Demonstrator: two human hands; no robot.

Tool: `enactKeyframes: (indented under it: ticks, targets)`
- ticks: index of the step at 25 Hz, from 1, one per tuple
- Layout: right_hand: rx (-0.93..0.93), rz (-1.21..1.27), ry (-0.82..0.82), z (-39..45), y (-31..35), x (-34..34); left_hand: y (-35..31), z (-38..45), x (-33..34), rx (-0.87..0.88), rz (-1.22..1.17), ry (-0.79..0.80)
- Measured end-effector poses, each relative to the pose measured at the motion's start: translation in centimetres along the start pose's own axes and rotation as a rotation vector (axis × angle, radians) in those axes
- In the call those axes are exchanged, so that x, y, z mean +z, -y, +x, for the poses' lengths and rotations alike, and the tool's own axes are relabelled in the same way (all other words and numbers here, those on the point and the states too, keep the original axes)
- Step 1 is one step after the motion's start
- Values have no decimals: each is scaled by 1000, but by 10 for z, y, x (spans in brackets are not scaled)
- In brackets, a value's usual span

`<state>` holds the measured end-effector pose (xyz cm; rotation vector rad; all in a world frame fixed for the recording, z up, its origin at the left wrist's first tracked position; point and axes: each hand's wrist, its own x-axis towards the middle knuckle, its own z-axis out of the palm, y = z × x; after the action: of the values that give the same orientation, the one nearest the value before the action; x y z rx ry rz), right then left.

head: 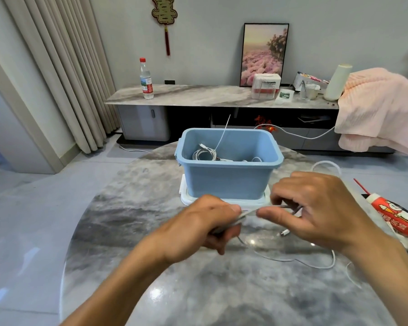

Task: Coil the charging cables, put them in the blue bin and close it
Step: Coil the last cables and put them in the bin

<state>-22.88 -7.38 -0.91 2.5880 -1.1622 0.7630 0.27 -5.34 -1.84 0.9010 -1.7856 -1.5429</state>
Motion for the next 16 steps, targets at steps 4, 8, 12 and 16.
enactKeyframes:
  ticks: [4,8,12,16]
  targets:
    - [168,282,-87,-8,-27,-2,-6,-5,-30,-37,-30,-73]
    - [374,171,-310,-13,-23,11,1,2,-32,-23,-105,-248]
    - [1038,1283,-83,-5,39,36,4,11,-22,63,-387,-269]
    - [1232,1801,119,-2,80,71,0,11,-19,66,-573,-356]
